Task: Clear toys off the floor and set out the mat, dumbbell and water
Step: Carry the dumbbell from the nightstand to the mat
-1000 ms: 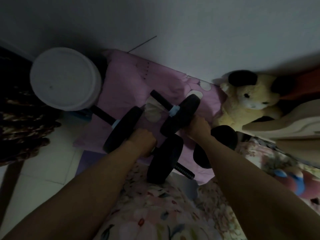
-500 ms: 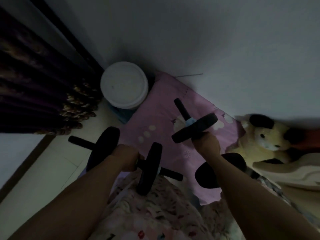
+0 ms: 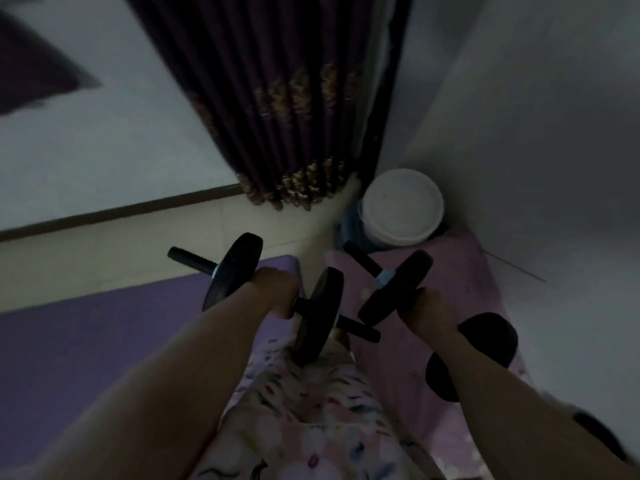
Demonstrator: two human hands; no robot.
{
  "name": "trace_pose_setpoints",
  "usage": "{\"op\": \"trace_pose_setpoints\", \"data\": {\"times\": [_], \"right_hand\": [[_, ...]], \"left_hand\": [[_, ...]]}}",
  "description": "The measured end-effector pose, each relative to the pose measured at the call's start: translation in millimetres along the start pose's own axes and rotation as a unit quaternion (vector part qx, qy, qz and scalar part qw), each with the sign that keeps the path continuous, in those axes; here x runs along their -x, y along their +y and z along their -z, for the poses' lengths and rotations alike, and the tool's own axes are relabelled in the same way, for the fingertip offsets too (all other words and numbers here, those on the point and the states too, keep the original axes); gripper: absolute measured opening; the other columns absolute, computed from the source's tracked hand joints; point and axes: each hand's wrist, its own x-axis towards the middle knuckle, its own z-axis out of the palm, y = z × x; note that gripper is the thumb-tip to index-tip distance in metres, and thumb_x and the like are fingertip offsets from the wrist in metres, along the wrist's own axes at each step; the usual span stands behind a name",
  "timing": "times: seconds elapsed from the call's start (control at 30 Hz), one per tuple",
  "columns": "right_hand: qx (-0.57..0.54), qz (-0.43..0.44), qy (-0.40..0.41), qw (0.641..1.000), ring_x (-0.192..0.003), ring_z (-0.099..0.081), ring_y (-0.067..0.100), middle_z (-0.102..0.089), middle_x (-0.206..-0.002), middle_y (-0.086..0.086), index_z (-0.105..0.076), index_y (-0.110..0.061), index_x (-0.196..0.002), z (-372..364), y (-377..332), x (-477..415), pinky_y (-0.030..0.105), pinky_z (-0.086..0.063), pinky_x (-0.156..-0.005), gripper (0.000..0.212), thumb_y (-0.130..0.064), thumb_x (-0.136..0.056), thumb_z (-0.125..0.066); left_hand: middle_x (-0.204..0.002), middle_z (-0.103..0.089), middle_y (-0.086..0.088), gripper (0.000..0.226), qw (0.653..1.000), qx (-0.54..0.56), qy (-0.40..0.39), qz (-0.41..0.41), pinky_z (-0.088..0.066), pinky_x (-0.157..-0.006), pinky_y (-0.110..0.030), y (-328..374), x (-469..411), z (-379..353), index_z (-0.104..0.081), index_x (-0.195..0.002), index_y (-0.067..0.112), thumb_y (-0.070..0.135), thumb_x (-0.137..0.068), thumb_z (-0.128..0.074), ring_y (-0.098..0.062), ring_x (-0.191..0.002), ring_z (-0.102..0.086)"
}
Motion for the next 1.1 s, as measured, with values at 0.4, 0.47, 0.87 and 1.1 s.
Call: {"op": "trace_pose_setpoints", "data": {"times": [0.4,0.47,0.87,1.1], "right_hand": [[0.225,0.226,-0.019,0.948,-0.053,-0.044,0.009,-0.045,-0.06,-0.005,-0.054,-0.018,-0.065,3.2,-164.5,29.0,0.023,-0.035,-0.048,0.033,-0.031,-0.095,-0.048],[0.241,0.248,-0.019,0.938,-0.05,-0.041,0.01,-0.048,-0.06,-0.004,-0.042,-0.023,-0.057,-10.2,-197.4,42.3,0.021,-0.028,-0.044,0.038,-0.031,-0.094,-0.048],[0.39,0.391,-0.01,0.834,-0.08,-0.063,0.027,-0.065,-0.085,0.007,-0.062,-0.02,-0.08,-116.4,-404.9,152.5,0.028,-0.044,-0.062,0.013,-0.027,-0.084,-0.052],[0.416,0.473,-0.024,0.776,-0.082,-0.066,0.029,-0.068,-0.084,0.009,-0.065,-0.016,-0.08,-177.1,-516.5,205.2,0.031,-0.054,-0.069,0.016,-0.028,-0.08,-0.055]], "left_hand": [[-0.059,-0.046,0.001,0.015,0.976,0.172,0.04,0.126,-0.042,-0.056,-0.029,-83.7,80.7,-108.7,-0.055,-0.074,0.017,0.027,-0.086,-0.057,-0.02,-0.058,-0.049],[-0.061,-0.046,-0.001,0.02,0.968,0.206,0.053,0.135,-0.039,-0.055,-0.029,-100.7,94.3,-132.3,-0.051,-0.069,0.017,0.026,-0.085,-0.058,-0.021,-0.059,-0.047],[-0.059,-0.046,0.0,0.024,0.901,0.373,0.074,0.211,-0.043,-0.055,-0.03,-219.4,202.9,-295.1,-0.048,-0.062,0.019,0.027,-0.082,-0.06,-0.023,-0.059,-0.051],[-0.061,-0.045,0.004,0.015,0.839,0.468,0.081,0.265,-0.045,-0.059,-0.03,-277.2,255.7,-375.1,-0.053,-0.071,0.022,0.03,-0.08,-0.061,-0.023,-0.065,-0.053]]}}
